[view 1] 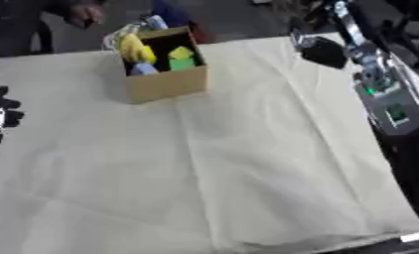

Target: Pick up objects on the table and place them in the box.

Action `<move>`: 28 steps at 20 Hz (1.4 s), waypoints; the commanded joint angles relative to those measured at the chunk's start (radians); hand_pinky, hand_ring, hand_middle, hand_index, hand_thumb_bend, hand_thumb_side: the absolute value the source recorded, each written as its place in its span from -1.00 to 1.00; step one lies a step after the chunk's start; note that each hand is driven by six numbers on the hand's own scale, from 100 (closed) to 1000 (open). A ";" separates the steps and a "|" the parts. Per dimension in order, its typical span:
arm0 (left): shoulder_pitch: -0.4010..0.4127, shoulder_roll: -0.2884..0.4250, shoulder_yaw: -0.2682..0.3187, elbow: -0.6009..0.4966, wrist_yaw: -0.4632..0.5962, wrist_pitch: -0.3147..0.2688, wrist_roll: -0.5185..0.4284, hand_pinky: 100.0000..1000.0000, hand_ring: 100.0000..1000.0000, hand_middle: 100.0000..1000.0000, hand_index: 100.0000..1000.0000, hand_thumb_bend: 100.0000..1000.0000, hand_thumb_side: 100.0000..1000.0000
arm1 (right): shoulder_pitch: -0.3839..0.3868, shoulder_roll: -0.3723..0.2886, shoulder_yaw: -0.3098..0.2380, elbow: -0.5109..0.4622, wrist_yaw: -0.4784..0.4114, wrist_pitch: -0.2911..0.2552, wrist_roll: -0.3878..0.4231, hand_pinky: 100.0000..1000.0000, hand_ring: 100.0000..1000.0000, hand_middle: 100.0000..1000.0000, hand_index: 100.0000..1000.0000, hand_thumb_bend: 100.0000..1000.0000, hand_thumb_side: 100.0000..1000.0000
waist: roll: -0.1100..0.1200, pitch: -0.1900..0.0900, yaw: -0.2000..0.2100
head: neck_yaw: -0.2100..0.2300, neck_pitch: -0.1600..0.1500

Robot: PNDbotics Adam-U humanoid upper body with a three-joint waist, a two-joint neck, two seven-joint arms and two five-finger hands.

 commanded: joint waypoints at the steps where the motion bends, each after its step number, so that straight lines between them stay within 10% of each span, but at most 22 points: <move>1: 0.000 -0.001 0.012 -0.005 0.009 -0.022 0.022 0.31 0.23 0.20 0.61 -1.00 0.57 | 0.050 0.028 -0.024 -0.085 -0.053 -0.003 -0.038 0.07 0.35 0.49 0.86 -1.00 -0.05 | -0.008 -0.016 -0.001 | 0.040 0.005; 10: 0.020 -0.030 0.017 0.013 0.032 -0.072 0.060 0.31 0.25 0.21 0.59 -1.00 0.58 | 0.226 0.126 -0.039 -0.104 -0.165 -0.054 -0.101 0.02 0.29 0.42 0.80 -1.00 0.15 | -0.003 -0.010 -0.007 | 0.084 0.005; 28: 0.035 -0.051 0.020 0.042 0.035 -0.093 0.085 0.33 0.28 0.23 0.59 -1.00 0.71 | 0.262 0.134 -0.040 -0.077 -0.254 -0.050 -0.136 -0.01 0.22 0.33 0.76 -1.00 0.19 | 0.016 0.015 -0.024 | 0.104 0.005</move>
